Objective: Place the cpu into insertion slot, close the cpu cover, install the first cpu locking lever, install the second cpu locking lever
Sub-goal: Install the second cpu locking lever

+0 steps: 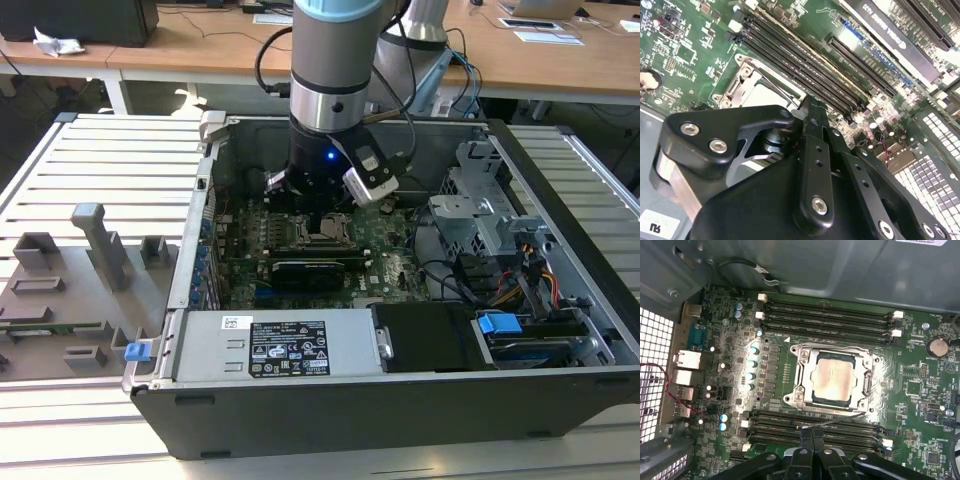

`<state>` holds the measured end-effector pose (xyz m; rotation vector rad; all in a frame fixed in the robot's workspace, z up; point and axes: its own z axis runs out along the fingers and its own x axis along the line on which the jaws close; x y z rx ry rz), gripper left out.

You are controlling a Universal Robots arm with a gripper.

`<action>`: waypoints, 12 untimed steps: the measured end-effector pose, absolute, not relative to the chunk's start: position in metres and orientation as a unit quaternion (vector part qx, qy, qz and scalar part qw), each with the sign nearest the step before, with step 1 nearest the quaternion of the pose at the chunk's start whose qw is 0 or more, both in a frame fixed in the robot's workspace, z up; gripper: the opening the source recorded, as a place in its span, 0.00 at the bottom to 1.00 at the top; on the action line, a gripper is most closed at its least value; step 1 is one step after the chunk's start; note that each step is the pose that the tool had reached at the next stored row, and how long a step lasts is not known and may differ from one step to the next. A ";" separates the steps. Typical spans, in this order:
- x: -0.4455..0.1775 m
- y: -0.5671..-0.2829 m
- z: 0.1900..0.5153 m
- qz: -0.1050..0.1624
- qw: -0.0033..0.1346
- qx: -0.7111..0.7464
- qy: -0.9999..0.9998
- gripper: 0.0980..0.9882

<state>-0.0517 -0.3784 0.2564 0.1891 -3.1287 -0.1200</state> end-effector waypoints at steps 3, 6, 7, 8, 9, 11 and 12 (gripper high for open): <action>-0.052 -0.378 0.250 -0.039 0.003 0.060 -0.997 0.01; -0.052 -0.377 0.240 -0.039 0.003 0.060 -0.997 0.01; -0.053 -0.376 0.236 -0.039 0.003 0.060 -0.997 0.01; -0.053 -0.376 0.233 -0.039 0.003 0.060 -0.997 0.01; -0.054 -0.376 0.230 -0.039 0.003 0.060 -0.997 0.01; -0.054 -0.376 0.225 -0.039 0.003 0.061 -0.997 0.01; -0.055 -0.375 0.224 -0.039 0.003 0.061 -0.997 0.01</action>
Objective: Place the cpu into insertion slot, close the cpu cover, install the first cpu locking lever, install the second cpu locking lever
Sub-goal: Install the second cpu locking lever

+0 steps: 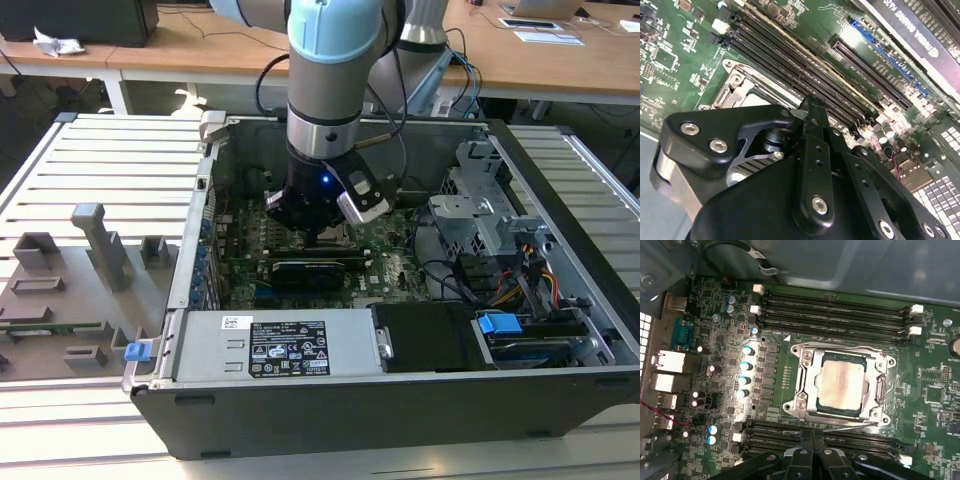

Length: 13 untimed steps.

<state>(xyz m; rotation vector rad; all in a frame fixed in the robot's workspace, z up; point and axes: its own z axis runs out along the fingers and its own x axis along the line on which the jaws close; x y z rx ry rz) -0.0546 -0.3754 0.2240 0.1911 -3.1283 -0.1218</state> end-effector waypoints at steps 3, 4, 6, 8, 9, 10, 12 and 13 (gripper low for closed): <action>-0.056 -0.374 0.221 -0.039 0.003 0.062 -0.997 0.01; -0.058 -0.374 0.220 -0.039 0.003 0.062 -0.997 0.01; -0.061 -0.374 0.219 -0.039 0.003 0.063 -0.997 0.01; -0.062 -0.374 0.217 -0.039 0.003 0.067 -0.997 0.01; -0.063 -0.374 0.216 -0.039 0.003 0.072 -0.997 0.01; -0.064 -0.374 0.215 -0.040 0.003 0.076 -0.996 0.01; -0.067 -0.373 0.214 -0.041 0.003 0.078 -0.996 0.01; -0.068 -0.373 0.213 -0.041 0.003 0.079 -0.996 0.01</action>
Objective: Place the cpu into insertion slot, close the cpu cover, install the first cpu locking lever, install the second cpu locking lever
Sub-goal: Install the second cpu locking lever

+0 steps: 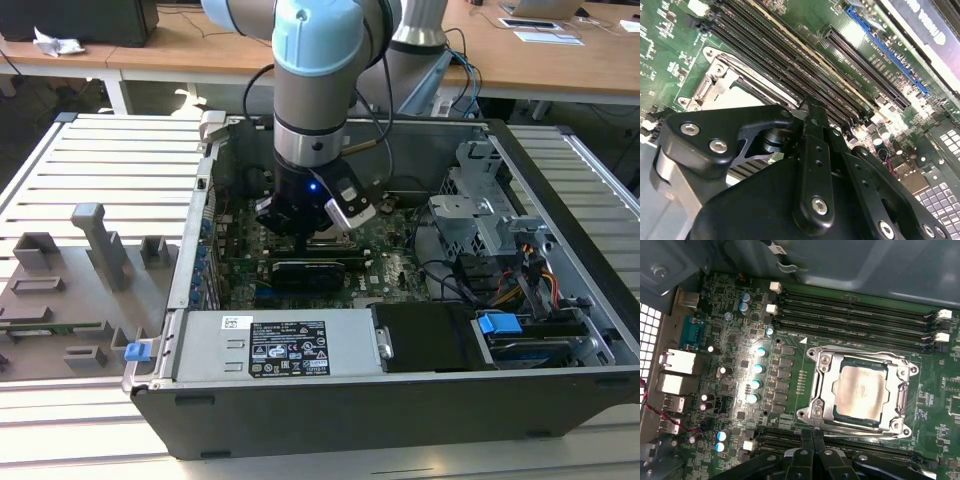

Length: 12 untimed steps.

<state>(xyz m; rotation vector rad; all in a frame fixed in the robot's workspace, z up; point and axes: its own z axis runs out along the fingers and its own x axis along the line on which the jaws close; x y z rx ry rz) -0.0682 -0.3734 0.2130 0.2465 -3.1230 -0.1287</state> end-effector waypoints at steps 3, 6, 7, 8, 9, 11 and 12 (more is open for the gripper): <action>-0.071 -0.373 0.211 -0.042 0.003 0.080 -0.996 0.01; -0.072 -0.371 0.208 -0.042 0.003 0.082 -0.996 0.01; -0.074 -0.370 0.207 -0.042 0.003 0.083 -0.996 0.01; -0.075 -0.369 0.206 -0.042 0.003 0.084 -0.996 0.01; -0.076 -0.369 0.206 -0.042 0.003 0.085 -0.996 0.01; -0.077 -0.368 0.205 -0.043 0.003 0.085 -0.995 0.01; -0.078 -0.368 0.205 -0.043 0.003 0.086 -0.995 0.01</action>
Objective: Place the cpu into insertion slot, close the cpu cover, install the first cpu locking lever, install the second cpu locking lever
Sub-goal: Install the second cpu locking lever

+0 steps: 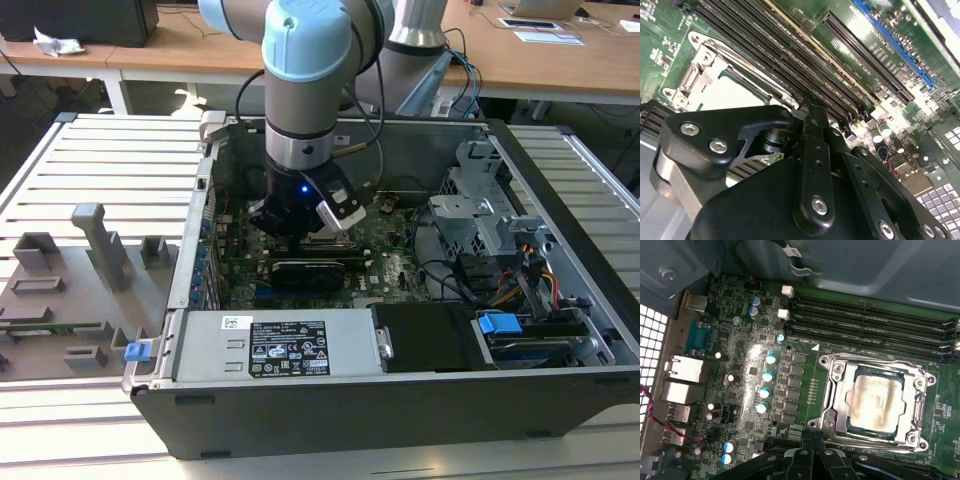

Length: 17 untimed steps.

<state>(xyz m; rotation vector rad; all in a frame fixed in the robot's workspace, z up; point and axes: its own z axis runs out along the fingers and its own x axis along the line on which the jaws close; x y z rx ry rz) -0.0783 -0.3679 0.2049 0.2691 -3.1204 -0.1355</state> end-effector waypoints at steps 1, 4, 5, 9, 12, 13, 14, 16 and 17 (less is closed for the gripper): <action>-0.079 -0.367 0.205 -0.044 0.003 0.087 -0.995 0.01; -0.080 -0.365 0.204 -0.045 0.003 0.089 -0.995 0.01; -0.080 -0.364 0.203 -0.045 0.003 0.090 -0.995 0.01; -0.080 -0.358 0.200 -0.045 0.004 0.097 -0.994 0.01; -0.080 -0.358 0.200 -0.045 0.004 0.098 -0.994 0.01; -0.080 -0.358 0.200 -0.045 0.004 0.098 -0.994 0.01; -0.080 -0.358 0.200 -0.046 0.004 0.098 -0.994 0.01; -0.080 -0.359 0.200 -0.049 0.003 0.098 -0.994 0.01; -0.080 -0.359 0.200 -0.051 0.003 0.098 -0.994 0.01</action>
